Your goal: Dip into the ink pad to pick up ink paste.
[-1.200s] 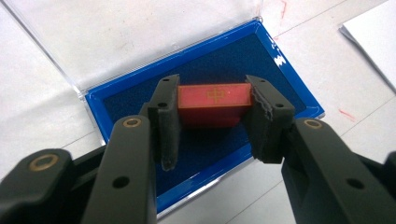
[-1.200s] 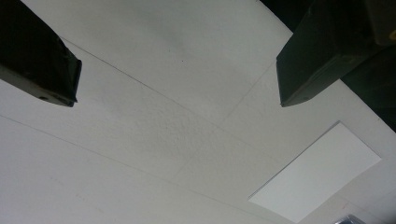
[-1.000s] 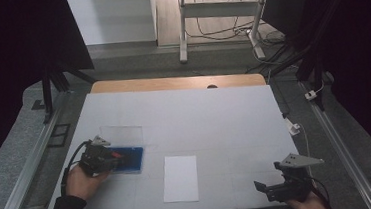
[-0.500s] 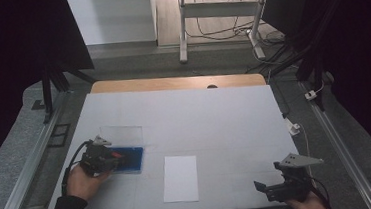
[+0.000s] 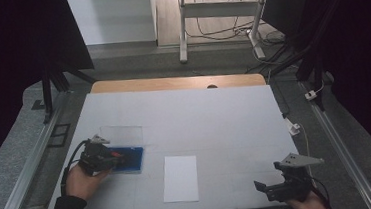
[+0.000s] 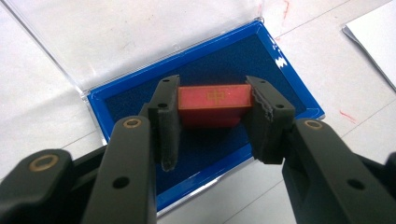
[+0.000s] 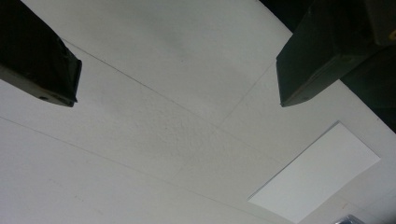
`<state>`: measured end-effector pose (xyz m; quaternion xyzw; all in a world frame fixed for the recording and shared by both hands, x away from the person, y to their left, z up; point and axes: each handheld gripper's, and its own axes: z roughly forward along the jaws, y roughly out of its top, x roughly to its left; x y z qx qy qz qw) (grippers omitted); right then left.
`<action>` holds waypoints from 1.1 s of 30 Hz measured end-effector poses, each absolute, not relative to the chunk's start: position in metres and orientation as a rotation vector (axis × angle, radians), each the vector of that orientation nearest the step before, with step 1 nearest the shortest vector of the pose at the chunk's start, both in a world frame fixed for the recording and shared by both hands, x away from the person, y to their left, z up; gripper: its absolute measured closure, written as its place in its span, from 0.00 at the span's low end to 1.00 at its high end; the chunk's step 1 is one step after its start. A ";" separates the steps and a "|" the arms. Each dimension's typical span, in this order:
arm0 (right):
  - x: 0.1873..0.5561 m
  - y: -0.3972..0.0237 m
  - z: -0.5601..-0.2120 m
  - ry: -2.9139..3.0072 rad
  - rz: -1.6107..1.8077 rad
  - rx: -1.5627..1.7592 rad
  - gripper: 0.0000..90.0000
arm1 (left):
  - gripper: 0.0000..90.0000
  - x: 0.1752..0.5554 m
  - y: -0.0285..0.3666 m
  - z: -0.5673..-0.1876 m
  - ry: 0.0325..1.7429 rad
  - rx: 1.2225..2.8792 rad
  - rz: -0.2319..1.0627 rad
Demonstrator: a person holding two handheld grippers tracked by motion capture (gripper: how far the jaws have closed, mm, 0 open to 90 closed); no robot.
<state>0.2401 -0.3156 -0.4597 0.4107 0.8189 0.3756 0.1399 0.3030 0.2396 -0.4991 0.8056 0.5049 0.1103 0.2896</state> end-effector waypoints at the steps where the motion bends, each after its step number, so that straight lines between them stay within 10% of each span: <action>1: 0.240 -0.315 -0.460 2.366 1.085 1.187 0.00 | 0.64 0.303 0.239 -0.499 1.346 2.149 0.298; 33: 0.240 -0.316 -0.460 2.366 1.088 1.186 0.00 | 0.64 0.279 0.217 -0.464 1.211 2.140 0.391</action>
